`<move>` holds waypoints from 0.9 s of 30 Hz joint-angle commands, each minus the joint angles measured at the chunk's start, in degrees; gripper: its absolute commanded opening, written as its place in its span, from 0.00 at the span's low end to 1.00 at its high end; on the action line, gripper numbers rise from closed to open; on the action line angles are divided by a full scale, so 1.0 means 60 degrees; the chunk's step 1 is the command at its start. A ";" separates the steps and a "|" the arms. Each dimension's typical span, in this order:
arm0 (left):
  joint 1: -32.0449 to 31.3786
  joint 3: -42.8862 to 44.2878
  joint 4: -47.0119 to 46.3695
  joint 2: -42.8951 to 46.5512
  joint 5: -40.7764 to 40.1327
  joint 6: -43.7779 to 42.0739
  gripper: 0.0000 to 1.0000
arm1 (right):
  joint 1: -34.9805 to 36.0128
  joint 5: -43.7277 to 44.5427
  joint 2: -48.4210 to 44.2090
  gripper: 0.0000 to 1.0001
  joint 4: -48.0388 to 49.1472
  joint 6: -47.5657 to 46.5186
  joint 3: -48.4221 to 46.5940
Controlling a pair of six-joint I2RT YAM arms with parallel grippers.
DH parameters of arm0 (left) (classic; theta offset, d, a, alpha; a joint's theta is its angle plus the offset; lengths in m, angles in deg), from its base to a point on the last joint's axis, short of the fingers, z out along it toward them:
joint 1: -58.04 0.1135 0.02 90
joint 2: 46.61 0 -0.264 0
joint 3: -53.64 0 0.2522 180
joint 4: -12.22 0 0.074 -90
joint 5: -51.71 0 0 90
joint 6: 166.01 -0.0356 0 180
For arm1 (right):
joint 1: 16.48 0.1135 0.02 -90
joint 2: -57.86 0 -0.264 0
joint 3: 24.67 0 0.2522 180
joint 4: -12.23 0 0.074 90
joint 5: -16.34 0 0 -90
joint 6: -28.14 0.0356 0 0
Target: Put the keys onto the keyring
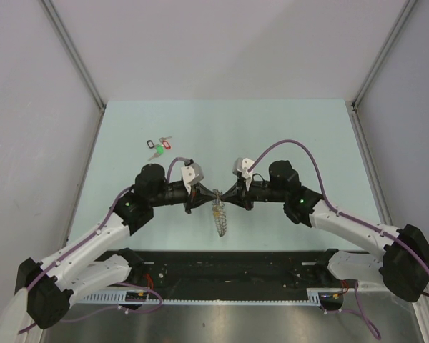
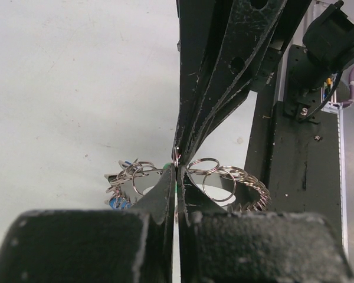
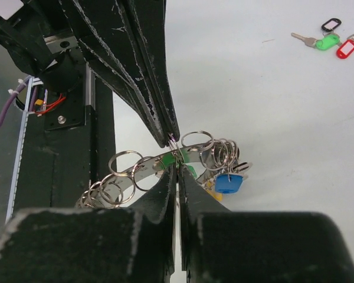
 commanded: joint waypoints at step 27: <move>0.0200 0.1401 0.2445 -0.1311 0.2018 -0.3446 0.49 | 0.0539 -0.0033 -0.0672 0.00 -0.1291 -0.1799 -0.0268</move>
